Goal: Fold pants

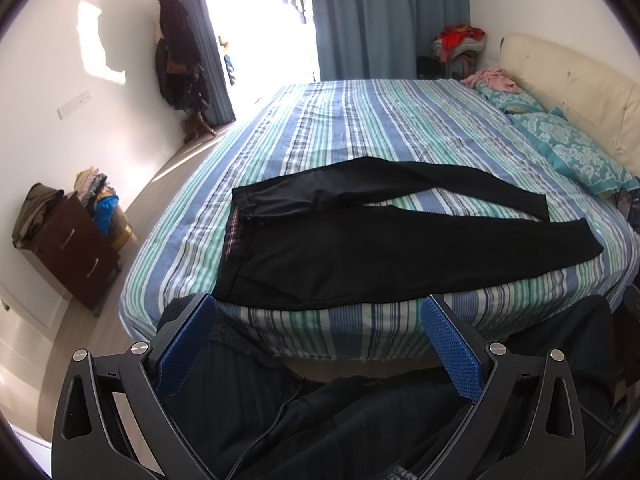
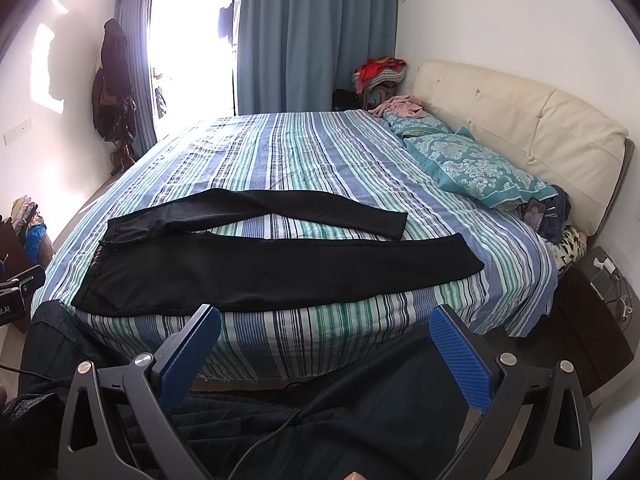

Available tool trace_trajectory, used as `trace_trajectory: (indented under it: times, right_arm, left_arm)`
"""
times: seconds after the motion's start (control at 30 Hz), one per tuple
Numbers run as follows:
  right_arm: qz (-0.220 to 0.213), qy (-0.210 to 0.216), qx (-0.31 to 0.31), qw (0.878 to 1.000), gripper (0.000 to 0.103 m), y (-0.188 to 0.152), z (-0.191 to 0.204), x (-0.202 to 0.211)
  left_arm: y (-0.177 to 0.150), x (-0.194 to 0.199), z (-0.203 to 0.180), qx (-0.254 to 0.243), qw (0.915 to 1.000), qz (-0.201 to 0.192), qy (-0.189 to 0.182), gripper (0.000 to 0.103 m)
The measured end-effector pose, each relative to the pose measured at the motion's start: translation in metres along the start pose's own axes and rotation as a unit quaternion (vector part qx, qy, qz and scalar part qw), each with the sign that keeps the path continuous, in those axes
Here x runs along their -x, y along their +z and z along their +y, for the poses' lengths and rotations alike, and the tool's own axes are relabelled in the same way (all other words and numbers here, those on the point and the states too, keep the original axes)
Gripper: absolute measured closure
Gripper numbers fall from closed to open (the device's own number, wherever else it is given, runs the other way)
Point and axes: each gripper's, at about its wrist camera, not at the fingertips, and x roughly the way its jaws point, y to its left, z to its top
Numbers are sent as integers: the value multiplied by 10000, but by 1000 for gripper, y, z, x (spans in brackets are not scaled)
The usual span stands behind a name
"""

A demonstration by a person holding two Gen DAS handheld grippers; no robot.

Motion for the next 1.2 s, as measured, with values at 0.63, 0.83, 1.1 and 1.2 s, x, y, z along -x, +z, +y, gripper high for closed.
trace_trajectory:
  times: [0.63,0.83,1.1,1.2]
  right_arm:
    - [15,5,17,10000,0,-2,2,-2]
    - [18,4,20,10000,0,-1,2,-2]
    - [21,5,23,10000,0,-2,2,-3]
    - [21,4,25,10000,0,-2,2,-3]
  left_arm:
    - [-1,-1,1,-15,10000,4,16,1]
    - [-1,-1,0,-19,10000,3,17,1]
    - [0,-1,0,-23,10000,7,19,1]
    - [0,-1,-1,-24,10000,8,21,1]
